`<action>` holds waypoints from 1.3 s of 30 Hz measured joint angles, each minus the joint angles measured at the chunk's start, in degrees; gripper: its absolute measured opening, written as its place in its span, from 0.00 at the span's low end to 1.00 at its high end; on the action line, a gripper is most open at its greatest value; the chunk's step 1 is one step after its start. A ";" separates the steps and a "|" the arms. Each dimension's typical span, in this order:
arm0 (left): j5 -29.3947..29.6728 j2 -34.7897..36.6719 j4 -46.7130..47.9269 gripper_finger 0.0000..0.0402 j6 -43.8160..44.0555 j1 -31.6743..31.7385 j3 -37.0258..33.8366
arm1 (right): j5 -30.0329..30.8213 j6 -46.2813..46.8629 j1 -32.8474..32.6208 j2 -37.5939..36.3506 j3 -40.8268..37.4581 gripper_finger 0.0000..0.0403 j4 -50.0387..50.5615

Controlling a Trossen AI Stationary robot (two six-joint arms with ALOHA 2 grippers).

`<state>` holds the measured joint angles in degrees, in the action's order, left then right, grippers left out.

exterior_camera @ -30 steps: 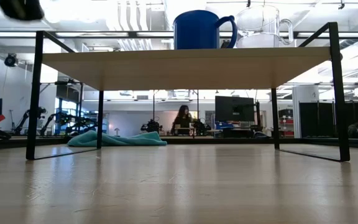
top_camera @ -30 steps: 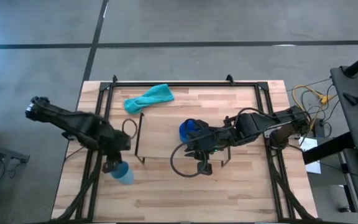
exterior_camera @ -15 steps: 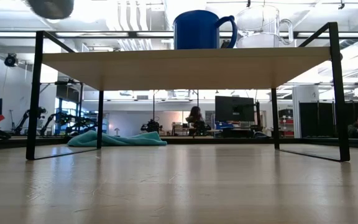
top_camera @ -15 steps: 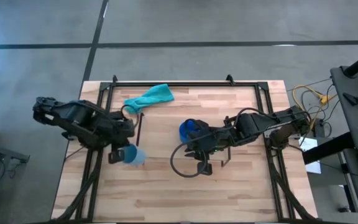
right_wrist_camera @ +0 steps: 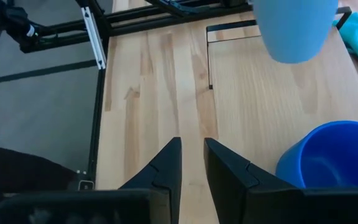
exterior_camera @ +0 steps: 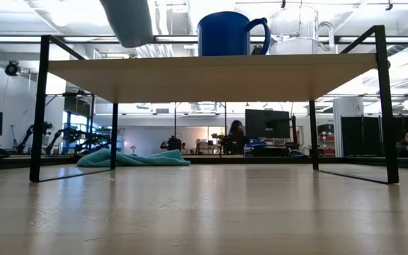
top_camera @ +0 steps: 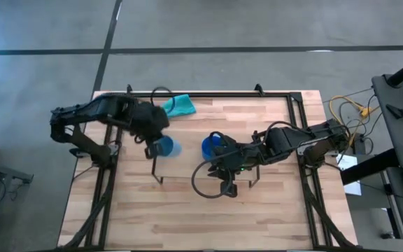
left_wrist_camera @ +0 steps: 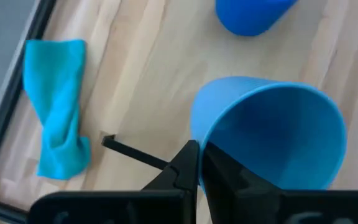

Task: Stack small to large cups/mugs on shelf
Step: Put the light blue cup on the shelf

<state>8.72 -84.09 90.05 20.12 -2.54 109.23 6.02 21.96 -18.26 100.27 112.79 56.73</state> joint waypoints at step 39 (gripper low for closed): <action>-18.02 -9.06 -0.03 0.00 -15.43 11.21 -0.11 | -0.02 -0.09 0.02 0.00 0.00 0.15 0.27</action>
<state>-9.29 -93.16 90.02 4.70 8.67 109.12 6.00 21.87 -18.24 100.27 112.79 57.00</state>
